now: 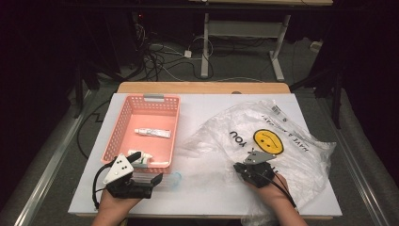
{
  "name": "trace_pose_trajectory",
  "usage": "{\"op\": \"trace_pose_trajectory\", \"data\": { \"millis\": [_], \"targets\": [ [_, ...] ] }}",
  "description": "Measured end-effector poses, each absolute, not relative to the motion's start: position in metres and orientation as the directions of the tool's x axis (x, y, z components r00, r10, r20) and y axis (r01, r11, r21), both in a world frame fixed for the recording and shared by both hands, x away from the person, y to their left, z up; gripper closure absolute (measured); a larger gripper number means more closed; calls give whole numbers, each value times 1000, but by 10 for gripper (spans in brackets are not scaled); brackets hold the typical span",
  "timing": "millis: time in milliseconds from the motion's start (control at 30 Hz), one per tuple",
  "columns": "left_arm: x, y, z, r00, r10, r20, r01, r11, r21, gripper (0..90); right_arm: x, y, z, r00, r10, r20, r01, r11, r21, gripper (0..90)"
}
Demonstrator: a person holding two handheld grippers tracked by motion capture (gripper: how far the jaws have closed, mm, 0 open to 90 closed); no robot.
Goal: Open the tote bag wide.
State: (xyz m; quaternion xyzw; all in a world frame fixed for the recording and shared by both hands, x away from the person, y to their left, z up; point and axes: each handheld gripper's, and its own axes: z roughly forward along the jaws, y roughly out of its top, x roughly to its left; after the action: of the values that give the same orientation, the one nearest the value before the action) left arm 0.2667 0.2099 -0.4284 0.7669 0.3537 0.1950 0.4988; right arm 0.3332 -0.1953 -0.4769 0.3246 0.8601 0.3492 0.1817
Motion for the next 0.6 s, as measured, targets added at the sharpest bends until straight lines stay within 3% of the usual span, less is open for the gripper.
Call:
{"op": "trace_pose_trajectory", "data": {
  "millis": [333, 600],
  "targets": [
    [268, 208, -431, 679, 729, -80, 363, -239, 901, 0, 332, -214, -465, -705, 709, -24, 424, 449, 786, 900],
    [271, 210, -431, 686, 724, -74, 354, -244, 903, 0, 326, -221, -447, -670, 741, -46, 359, 378, 853, 900]
  ]
}}
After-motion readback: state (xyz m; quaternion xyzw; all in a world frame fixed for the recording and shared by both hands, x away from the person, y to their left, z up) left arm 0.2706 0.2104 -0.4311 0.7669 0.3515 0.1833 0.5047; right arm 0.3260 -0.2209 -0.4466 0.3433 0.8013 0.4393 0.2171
